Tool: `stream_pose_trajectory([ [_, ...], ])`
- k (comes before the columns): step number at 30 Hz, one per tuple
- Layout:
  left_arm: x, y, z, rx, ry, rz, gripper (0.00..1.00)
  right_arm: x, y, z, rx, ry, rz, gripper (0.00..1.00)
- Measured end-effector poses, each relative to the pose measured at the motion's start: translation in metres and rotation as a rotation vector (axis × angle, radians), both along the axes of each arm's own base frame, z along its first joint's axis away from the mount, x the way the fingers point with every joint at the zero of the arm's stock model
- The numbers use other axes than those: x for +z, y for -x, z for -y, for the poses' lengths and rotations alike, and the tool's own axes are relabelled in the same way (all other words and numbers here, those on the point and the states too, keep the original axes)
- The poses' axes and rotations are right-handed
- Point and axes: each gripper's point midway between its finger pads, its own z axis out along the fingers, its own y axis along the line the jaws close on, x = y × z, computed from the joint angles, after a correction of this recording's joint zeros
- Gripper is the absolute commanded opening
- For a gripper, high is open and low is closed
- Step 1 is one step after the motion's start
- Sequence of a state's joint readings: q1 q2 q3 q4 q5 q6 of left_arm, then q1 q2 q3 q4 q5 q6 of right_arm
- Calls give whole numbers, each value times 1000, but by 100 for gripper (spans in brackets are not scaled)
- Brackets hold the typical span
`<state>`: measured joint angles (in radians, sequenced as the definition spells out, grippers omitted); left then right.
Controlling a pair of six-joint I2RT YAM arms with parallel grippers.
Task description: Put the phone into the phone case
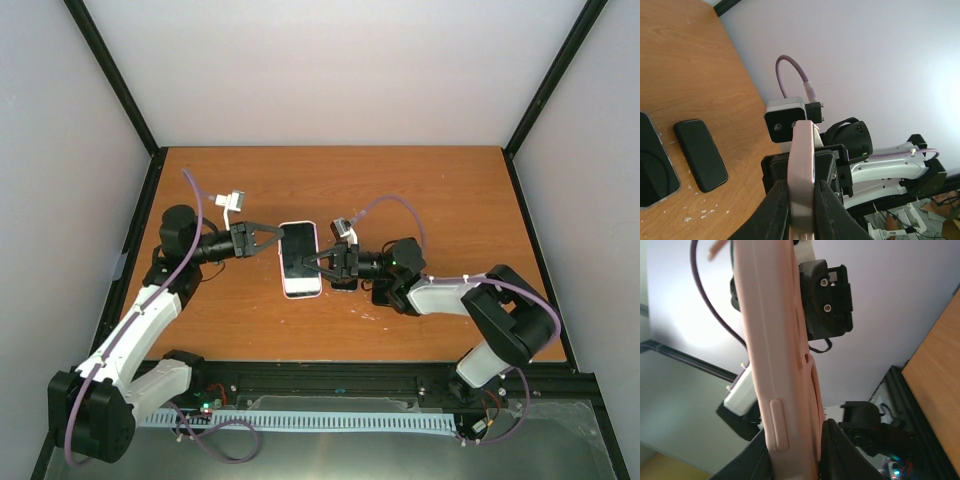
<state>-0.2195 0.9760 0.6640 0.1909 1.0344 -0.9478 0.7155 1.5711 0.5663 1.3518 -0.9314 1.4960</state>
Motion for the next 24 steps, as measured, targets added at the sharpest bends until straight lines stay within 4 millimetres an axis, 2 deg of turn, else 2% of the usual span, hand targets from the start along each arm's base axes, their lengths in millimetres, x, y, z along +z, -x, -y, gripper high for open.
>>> stream_pose_trajectory([
  [4,-7,-3,-1,12,-28,-18,1,-6,-2,-1,-23,43,1,29],
  [9,-12,-3,-1,16,-46,-23,3,-10,-3,-2,-52,98,13,16],
  [14,-16,-5,-2,28,-57,-42,30,-13,-5,-3,-75,113,31,11],
  [17,-16,-6,-3,39,-63,-39,56,-9,-8,-4,-93,106,30,10],
  [19,-12,-5,-4,40,-58,-25,68,-9,-10,-4,-107,105,25,10],
  [21,-8,-3,-3,34,-50,-18,77,-7,-13,-4,-127,98,21,10],
  [24,-9,0,-3,21,-36,-21,80,-4,-19,-4,-155,90,20,10],
])
